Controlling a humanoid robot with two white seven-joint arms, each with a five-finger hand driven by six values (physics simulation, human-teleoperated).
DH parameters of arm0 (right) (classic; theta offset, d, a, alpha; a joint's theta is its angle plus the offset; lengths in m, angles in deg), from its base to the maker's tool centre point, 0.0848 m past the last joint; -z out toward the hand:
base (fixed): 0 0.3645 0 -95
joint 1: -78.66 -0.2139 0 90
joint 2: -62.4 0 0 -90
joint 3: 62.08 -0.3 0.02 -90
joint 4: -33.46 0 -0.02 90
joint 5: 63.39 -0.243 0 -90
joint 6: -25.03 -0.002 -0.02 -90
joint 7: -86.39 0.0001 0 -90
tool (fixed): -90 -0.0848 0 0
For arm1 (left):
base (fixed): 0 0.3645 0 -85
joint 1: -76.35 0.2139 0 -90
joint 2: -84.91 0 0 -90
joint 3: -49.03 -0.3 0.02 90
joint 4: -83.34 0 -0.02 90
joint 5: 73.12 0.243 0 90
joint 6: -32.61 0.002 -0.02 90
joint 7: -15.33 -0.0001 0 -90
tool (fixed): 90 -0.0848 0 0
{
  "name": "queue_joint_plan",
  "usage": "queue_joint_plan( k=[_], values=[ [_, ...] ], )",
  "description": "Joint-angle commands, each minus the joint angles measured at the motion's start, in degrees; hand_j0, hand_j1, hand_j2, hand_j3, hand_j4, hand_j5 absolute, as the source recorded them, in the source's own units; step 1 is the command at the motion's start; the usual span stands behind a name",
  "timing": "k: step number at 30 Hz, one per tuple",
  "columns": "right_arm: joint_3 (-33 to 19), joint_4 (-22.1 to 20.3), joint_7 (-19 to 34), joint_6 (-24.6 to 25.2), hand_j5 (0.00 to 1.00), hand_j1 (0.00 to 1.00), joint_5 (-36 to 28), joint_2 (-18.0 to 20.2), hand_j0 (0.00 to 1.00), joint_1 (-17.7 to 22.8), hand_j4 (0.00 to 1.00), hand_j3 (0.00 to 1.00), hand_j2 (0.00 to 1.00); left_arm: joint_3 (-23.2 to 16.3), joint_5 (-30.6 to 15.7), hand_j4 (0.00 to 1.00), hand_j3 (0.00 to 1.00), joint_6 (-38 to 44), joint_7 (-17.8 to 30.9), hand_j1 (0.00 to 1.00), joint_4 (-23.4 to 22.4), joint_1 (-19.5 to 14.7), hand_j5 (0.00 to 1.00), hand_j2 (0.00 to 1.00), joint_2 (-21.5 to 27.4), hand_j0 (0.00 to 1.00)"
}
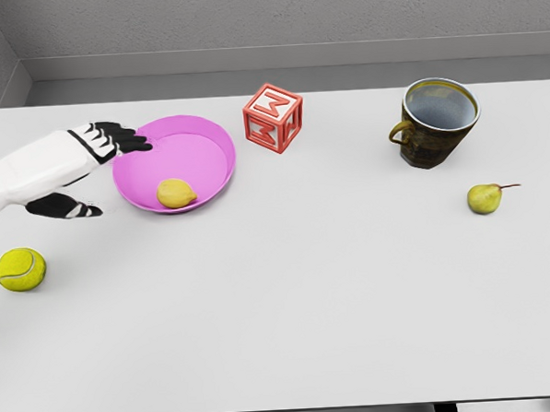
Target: Put the lemon on the plate with left arm
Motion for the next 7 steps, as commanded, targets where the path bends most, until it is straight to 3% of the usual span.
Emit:
queue_joint_plan(
  k=[1,7],
  values=[
    [0.03,-0.01,0.01,0.0,1.0,1.0,-0.02,0.0,1.0,0.0,1.0,1.0,1.0,2.34,-0.66,1.0,1.0,-0.2,-0.06,1.0,0.07,0.0,1.0,1.0,0.26,1.0],
    [0.03,-0.01,0.01,0.0,1.0,1.0,-0.02,0.0,1.0,0.0,1.0,1.0,1.0,3.22,-0.66,1.0,1.0,-0.2,-0.06,1.0,-0.11,1.23,1.0,1.0,0.26,1.0]
  ],
)
